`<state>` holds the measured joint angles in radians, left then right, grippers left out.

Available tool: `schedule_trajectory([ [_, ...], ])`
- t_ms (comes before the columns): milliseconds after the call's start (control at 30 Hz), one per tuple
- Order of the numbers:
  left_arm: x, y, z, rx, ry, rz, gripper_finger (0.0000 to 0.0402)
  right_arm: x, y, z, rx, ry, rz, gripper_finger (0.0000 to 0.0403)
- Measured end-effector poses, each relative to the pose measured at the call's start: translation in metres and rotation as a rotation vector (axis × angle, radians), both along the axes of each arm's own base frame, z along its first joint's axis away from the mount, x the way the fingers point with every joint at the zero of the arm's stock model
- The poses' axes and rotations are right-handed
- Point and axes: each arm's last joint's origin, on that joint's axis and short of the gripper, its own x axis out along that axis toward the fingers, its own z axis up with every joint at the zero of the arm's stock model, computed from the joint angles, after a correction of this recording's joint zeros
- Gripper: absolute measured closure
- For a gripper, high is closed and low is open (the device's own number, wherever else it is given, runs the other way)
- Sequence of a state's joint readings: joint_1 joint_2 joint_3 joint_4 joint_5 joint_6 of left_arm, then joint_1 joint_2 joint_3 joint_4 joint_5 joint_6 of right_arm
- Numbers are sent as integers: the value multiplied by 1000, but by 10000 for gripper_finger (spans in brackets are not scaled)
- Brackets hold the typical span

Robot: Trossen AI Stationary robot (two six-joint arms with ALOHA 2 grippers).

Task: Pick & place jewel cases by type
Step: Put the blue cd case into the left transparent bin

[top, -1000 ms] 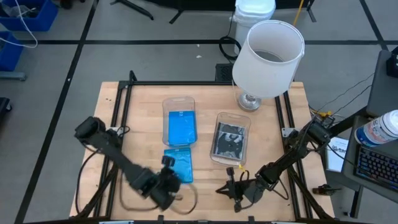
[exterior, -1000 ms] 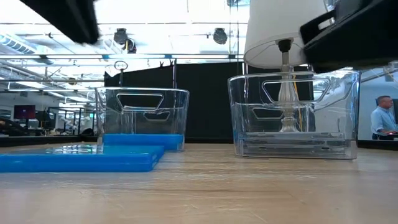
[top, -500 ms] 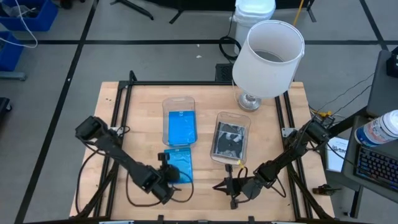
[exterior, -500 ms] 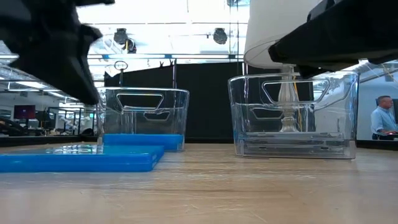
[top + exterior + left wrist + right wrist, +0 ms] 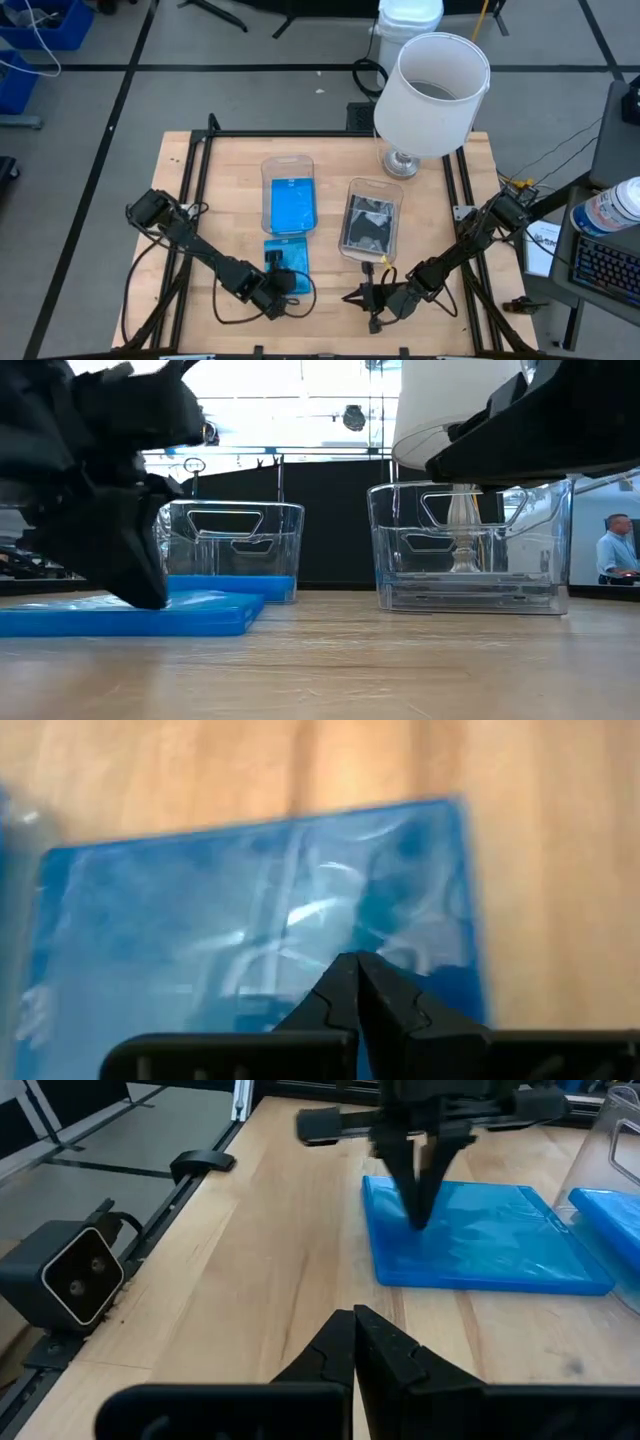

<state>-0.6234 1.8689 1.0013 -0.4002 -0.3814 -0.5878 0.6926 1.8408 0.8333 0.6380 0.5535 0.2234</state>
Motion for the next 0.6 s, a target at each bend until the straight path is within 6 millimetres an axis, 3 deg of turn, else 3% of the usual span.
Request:
schedule_trajectory([
  [200,3,-21,-18,-74,-39,-26,396,0,0,0,4,1,0,403],
  [600,-15,-57,-19,-189,-121,-77,394,1,-2,0,-2,-2,0,403],
])
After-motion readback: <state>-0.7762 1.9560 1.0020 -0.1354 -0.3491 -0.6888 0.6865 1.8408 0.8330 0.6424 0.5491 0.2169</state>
